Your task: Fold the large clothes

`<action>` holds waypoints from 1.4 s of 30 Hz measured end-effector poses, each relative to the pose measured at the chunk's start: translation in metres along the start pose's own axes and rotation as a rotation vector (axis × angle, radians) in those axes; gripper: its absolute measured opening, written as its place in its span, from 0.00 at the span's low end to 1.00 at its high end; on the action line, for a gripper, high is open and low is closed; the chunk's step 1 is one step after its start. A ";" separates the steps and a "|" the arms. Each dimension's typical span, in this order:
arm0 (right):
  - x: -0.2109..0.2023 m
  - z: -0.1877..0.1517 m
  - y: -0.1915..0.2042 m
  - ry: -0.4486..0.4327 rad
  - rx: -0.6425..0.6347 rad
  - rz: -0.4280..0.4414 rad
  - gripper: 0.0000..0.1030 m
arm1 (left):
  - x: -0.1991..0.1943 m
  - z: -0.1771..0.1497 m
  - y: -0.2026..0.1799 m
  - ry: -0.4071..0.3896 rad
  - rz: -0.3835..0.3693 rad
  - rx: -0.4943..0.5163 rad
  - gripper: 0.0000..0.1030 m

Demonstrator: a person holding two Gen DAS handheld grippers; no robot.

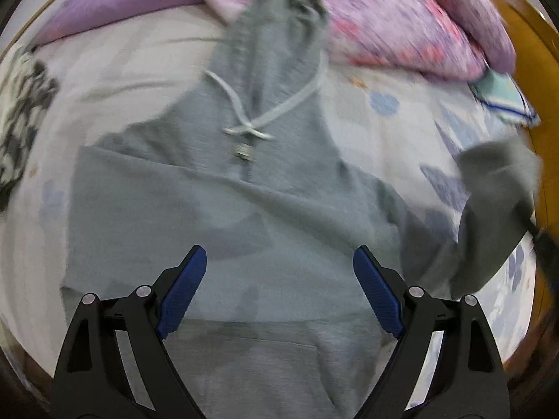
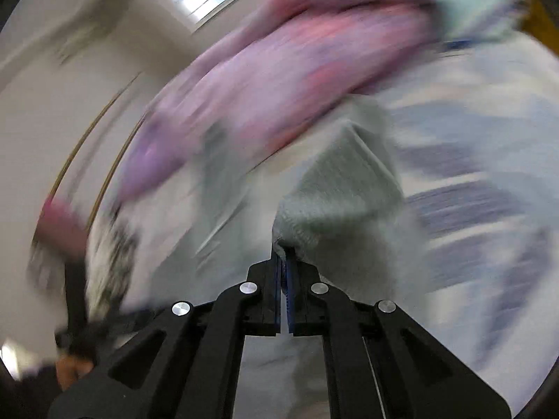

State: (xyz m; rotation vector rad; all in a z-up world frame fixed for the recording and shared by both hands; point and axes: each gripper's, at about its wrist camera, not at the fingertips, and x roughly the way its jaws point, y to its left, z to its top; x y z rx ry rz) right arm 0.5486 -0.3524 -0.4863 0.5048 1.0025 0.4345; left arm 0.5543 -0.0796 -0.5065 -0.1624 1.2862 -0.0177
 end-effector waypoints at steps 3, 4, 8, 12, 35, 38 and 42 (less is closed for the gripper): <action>0.080 -0.033 0.045 0.206 -0.035 -0.026 0.07 | -0.011 0.001 0.029 -0.019 0.034 -0.048 0.84; 0.108 -0.047 0.051 0.298 -0.053 -0.077 0.11 | -0.011 0.000 0.038 -0.014 0.047 -0.059 0.84; 0.136 -0.082 0.046 0.405 -0.024 -0.160 0.12 | 0.000 -0.012 0.066 0.046 0.073 -0.103 0.84; 0.099 -0.078 0.026 0.352 0.041 -0.124 0.15 | 0.018 -0.029 0.072 0.113 0.004 -0.167 0.84; -0.037 -0.129 -0.076 0.202 0.278 -0.325 0.63 | 0.083 -0.067 0.014 0.254 -0.200 -0.277 0.07; -0.042 -0.136 -0.080 0.195 0.319 -0.348 0.64 | 0.070 -0.059 0.018 0.218 -0.198 -0.250 0.07; -0.045 -0.139 -0.077 0.173 0.351 -0.365 0.64 | 0.024 -0.039 0.036 0.095 -0.234 -0.194 0.06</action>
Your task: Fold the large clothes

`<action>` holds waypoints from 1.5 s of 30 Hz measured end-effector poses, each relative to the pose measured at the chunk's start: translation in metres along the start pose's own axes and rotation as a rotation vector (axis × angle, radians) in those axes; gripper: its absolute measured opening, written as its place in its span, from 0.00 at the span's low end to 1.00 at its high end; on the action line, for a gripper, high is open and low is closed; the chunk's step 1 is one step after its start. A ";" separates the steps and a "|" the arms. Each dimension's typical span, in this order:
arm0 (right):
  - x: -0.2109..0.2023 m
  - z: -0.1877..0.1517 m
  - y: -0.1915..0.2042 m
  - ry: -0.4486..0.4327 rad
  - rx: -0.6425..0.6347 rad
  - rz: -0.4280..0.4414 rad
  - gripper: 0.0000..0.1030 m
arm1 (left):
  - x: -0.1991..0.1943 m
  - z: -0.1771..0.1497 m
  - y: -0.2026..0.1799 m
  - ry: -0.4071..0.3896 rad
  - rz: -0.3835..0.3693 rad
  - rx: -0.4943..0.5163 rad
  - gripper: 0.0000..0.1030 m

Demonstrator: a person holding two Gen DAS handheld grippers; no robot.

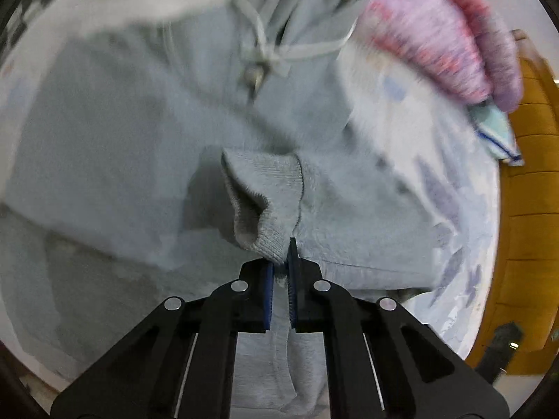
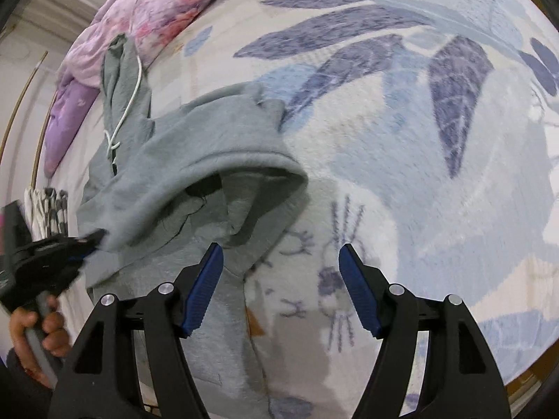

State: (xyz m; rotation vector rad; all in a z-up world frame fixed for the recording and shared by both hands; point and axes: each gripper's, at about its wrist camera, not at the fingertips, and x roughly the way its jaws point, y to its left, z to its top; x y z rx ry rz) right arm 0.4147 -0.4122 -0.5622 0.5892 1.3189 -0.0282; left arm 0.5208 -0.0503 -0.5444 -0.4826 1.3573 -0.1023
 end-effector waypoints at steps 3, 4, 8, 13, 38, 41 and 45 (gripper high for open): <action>-0.002 -0.002 0.013 -0.017 0.003 0.003 0.65 | -0.053 0.020 0.012 -0.111 -0.020 0.063 0.06; -0.001 -0.003 0.018 -0.018 -0.001 0.004 0.65 | -0.073 0.029 0.021 -0.146 -0.026 0.084 0.06; 0.009 -0.009 0.053 -0.016 -0.031 0.026 0.66 | -0.121 0.050 0.067 -0.228 0.016 0.110 0.06; 0.028 -0.017 0.087 0.009 -0.062 0.028 0.66 | -0.122 0.065 0.154 -0.203 0.146 0.008 0.06; 0.065 0.071 0.145 -0.056 -0.135 -0.026 0.66 | -0.080 0.074 0.244 -0.060 0.426 -0.173 0.65; 0.061 0.102 0.169 -0.087 -0.162 0.039 0.66 | -0.109 0.098 0.210 -0.158 0.366 -0.110 0.68; 0.069 0.139 0.213 -0.103 -0.207 0.109 0.66 | -0.117 0.134 0.148 -0.227 0.234 0.003 0.77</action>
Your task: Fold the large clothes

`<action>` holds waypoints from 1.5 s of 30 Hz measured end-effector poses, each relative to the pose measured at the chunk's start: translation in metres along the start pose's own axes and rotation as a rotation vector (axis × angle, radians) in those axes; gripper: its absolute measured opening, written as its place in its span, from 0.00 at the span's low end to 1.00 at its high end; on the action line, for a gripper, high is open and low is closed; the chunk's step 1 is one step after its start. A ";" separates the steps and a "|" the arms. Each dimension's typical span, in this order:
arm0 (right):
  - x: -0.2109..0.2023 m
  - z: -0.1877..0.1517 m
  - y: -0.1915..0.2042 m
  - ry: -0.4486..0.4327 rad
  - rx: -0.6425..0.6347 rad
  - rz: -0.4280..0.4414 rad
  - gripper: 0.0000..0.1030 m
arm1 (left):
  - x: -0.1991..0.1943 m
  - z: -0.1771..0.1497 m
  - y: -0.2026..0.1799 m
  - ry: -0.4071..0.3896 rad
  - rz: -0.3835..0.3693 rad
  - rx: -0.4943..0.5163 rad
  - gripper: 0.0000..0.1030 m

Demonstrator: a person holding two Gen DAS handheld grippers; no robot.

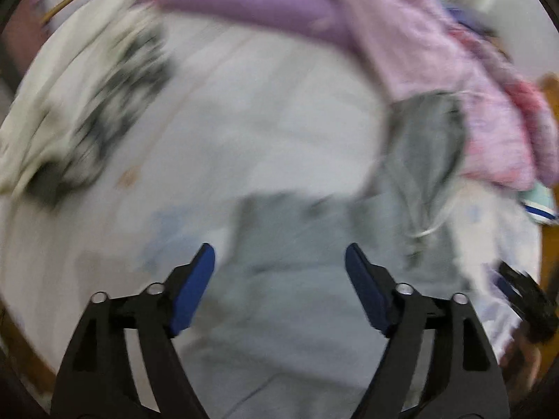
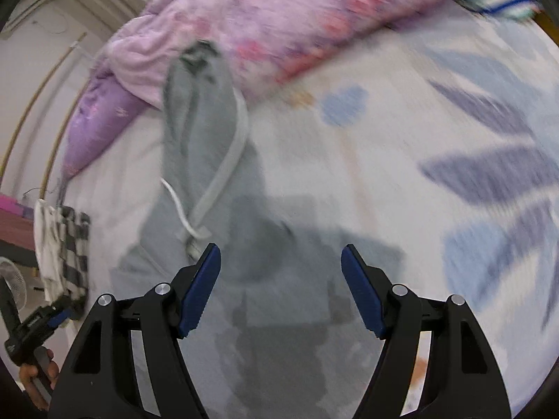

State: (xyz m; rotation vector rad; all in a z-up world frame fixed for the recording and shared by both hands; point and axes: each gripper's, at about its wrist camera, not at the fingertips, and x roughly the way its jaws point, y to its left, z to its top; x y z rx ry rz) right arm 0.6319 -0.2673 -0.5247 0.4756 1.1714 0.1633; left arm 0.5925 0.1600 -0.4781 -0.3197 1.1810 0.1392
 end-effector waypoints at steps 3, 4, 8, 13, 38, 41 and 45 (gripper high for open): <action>0.025 0.027 0.026 0.014 -0.020 0.013 0.66 | 0.022 0.028 -0.052 -0.008 -0.074 0.058 0.79; 0.036 0.036 0.034 0.017 -0.038 0.008 0.66 | 0.036 0.038 -0.068 0.008 -0.101 0.073 0.79; 0.083 0.059 0.047 0.080 -0.035 0.000 0.60 | 0.092 0.056 -0.107 0.099 -0.096 0.110 0.79; 0.124 0.071 0.046 0.103 -0.022 -0.022 0.55 | 0.137 0.066 -0.131 0.153 -0.094 0.113 0.79; 0.093 0.036 -0.071 0.018 0.289 0.110 0.18 | 0.206 0.100 -0.213 0.104 -0.022 0.352 0.65; 0.091 0.036 -0.072 0.023 0.286 0.116 0.18 | 0.211 0.103 -0.211 0.123 -0.041 0.342 0.33; 0.096 0.041 -0.062 0.022 0.274 0.124 0.18 | 0.207 0.111 -0.200 0.107 -0.068 0.325 0.30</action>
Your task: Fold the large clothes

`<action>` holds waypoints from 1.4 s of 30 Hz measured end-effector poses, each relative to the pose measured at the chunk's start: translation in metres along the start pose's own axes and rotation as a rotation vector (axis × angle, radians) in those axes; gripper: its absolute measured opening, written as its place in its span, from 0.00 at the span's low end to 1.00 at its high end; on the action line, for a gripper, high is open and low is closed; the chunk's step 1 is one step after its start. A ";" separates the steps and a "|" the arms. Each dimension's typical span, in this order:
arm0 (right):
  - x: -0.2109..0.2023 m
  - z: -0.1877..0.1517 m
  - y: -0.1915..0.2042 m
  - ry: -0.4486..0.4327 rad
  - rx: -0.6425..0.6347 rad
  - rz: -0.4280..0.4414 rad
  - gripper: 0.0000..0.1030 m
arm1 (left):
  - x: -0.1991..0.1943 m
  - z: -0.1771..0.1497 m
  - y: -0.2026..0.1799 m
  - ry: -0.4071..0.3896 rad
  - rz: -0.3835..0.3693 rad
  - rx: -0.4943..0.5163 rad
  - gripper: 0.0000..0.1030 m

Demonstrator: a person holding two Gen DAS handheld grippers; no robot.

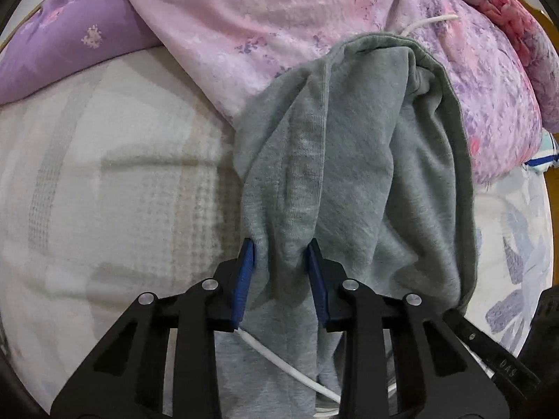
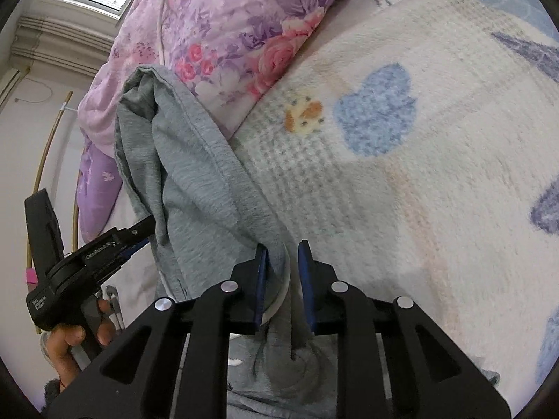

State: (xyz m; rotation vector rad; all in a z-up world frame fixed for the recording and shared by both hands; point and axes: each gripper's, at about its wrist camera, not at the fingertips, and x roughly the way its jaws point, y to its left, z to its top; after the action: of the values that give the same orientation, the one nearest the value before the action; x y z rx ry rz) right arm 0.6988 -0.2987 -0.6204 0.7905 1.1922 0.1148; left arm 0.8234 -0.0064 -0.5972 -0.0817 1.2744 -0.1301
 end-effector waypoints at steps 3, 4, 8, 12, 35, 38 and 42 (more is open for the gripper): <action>0.003 0.014 0.009 -0.022 -0.036 -0.027 0.31 | 0.010 0.006 0.004 0.032 0.019 0.000 0.32; 0.005 0.021 0.013 -0.035 -0.059 -0.037 0.33 | 0.013 0.008 0.003 0.037 0.032 0.007 0.32; 0.015 0.036 0.026 -0.014 -0.145 -0.058 0.20 | 0.010 0.010 -0.002 0.015 0.028 0.031 0.09; -0.007 0.032 0.042 -0.050 -0.248 -0.051 0.10 | -0.040 -0.001 0.027 -0.086 -0.040 -0.003 0.09; -0.019 0.024 -0.011 -0.028 -0.048 -0.008 0.67 | -0.072 -0.109 0.190 0.007 -0.070 -0.425 0.69; 0.010 0.031 0.002 0.009 -0.088 -0.099 0.57 | -0.056 -0.106 0.187 0.050 0.003 -0.407 0.69; 0.008 0.030 0.003 0.014 -0.116 -0.033 0.04 | -0.037 -0.108 0.194 0.094 -0.001 -0.432 0.68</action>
State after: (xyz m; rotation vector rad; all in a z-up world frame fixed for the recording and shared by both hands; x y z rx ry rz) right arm 0.7284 -0.3071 -0.6209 0.6686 1.2009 0.1610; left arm 0.7195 0.1916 -0.6193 -0.4515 1.3792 0.1441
